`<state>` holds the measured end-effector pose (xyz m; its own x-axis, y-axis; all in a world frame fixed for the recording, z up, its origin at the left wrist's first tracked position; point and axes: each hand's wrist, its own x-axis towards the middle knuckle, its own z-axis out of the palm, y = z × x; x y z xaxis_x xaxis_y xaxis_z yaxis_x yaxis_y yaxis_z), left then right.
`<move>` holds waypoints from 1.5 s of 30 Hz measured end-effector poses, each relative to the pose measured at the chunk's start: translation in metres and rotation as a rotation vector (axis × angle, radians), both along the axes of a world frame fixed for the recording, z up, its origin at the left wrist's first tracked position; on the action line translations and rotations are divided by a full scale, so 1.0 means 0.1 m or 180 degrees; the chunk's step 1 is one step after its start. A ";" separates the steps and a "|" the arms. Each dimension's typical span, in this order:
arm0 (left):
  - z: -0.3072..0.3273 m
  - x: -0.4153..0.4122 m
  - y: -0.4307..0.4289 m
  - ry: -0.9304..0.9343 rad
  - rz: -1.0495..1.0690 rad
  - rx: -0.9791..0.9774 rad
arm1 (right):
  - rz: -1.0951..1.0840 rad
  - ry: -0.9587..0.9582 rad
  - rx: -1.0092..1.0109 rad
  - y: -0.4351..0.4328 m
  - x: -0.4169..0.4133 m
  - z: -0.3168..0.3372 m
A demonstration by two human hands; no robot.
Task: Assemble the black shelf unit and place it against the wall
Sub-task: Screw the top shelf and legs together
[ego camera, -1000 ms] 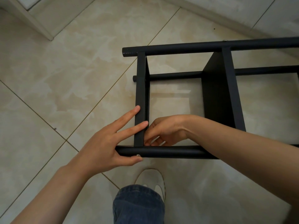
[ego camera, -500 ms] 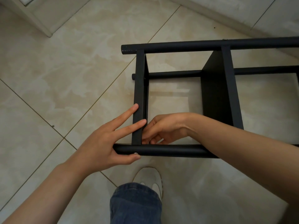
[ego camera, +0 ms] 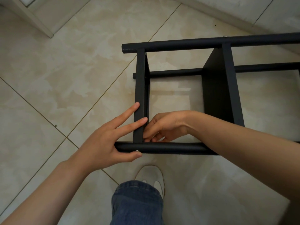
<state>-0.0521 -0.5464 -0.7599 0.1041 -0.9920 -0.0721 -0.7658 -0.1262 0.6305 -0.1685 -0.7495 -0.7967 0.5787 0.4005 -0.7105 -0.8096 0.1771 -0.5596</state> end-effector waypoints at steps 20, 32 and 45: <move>0.01 0.00 -0.01 0.0006 0.0018 0.0014 | -0.0203 0.0078 0.0254 0.03 0.01 -0.03; 0.00 0.00 0.00 0.0020 0.0032 0.0010 | -0.0162 0.0063 0.0158 0.06 0.02 -0.05; -0.02 0.00 0.01 0.0050 0.0039 -0.0021 | -0.0044 0.0059 0.0134 0.02 0.00 -0.01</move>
<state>-0.0520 -0.5455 -0.7619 0.1153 -0.9911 -0.0671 -0.7543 -0.1313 0.6433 -0.1688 -0.7474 -0.7978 0.5713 0.4224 -0.7037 -0.8171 0.2114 -0.5364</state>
